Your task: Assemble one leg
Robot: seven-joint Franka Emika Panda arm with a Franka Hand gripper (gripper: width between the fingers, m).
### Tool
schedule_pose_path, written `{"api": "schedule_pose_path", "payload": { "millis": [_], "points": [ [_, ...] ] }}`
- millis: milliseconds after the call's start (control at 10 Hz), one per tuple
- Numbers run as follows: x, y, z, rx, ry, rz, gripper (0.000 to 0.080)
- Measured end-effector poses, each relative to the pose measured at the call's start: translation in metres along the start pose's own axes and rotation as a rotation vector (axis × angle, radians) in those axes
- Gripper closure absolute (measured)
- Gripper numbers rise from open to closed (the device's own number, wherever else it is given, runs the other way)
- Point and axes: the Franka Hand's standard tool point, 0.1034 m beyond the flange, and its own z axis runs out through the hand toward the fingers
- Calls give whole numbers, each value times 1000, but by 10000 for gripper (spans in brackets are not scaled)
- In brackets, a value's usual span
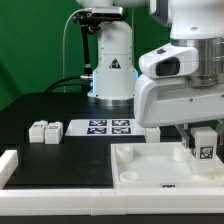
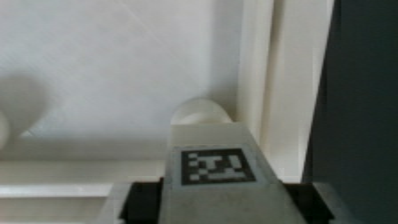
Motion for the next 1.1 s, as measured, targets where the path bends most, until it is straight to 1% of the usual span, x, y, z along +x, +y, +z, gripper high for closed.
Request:
{"api": "schedule_pose_path", "payload": {
  "millis": [200, 400, 500, 600, 700, 800, 900, 1000, 1100],
  "points": [
    [0, 0, 0, 0, 0, 34, 508],
    [0, -2, 0, 3, 0, 226, 508],
    [0, -2, 0, 3, -1, 268, 508],
    [0, -3, 0, 6, -2, 402, 508],
    [1, -2, 1, 20, 6, 554, 508],
    [1, -2, 1, 28, 5, 715, 506],
    [1, -3, 0, 33, 0, 921, 506],
    [1, -3, 0, 33, 0, 974, 506],
    [1, -4, 1, 35, -4, 1115, 506]
  ]
}}
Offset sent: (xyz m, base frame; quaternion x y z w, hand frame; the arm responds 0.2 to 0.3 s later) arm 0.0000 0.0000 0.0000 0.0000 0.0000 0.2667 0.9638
